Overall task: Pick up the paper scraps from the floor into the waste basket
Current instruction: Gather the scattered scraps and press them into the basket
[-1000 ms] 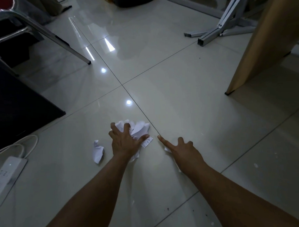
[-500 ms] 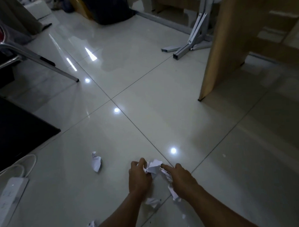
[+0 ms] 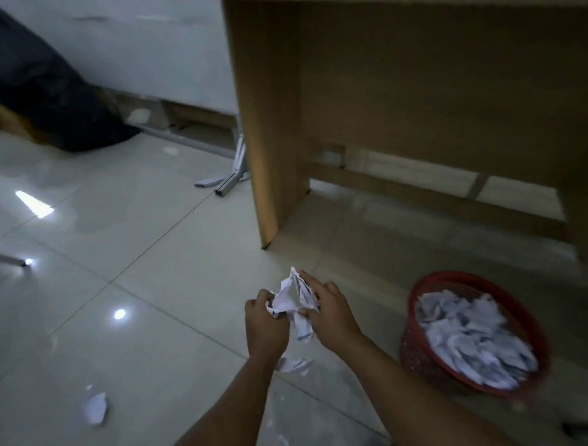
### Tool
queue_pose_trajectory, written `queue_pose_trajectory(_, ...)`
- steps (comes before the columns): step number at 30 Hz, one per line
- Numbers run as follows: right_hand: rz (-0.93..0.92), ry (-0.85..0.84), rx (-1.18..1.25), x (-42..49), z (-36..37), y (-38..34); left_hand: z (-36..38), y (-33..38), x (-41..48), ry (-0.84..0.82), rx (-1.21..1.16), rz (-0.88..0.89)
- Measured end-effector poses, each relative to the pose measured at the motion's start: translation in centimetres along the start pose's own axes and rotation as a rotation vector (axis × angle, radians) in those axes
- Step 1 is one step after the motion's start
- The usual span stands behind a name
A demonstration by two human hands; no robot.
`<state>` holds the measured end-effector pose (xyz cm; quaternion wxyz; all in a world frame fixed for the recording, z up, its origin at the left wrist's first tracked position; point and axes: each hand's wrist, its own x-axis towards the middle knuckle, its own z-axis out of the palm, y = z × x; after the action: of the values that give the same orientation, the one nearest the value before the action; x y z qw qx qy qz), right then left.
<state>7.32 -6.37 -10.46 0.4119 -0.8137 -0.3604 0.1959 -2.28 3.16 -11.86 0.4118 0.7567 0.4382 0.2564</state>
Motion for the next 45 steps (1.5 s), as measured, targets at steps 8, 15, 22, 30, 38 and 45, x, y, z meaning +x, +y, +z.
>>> queue_pose_trajectory(8, -0.046, 0.412, -0.041, -6.4, -12.4, 1.9, 5.3, 9.8, -5.1, -0.076, -0.176, 0.193)
queue_pose_trajectory(15, 0.0, 0.553, -0.184, -11.1, -19.5, 8.4, 11.1, 15.8, -9.2, -0.114, -0.286, 0.343)
queue_pose_trajectory(22, 0.213, 0.359, -0.271, -11.9, -22.3, 16.1, 18.3, 19.3, -10.5, -0.086, -0.34, 0.402)
queue_pose_trajectory(30, 0.219, 0.278, -0.122, -13.2, -23.6, 17.5, 24.6, 13.3, -10.3, -0.632, 0.431, 0.608)
queue_pose_trajectory(38, 0.301, -0.105, -0.497, -12.1, -22.1, 19.0, 21.7, 18.3, -7.0, -1.172, 0.603, 0.523)
queue_pose_trajectory(45, 0.362, -0.147, -0.612, -12.3, -21.8, 18.6, 20.7, 16.8, -5.9, -1.193, 1.017, 1.009)
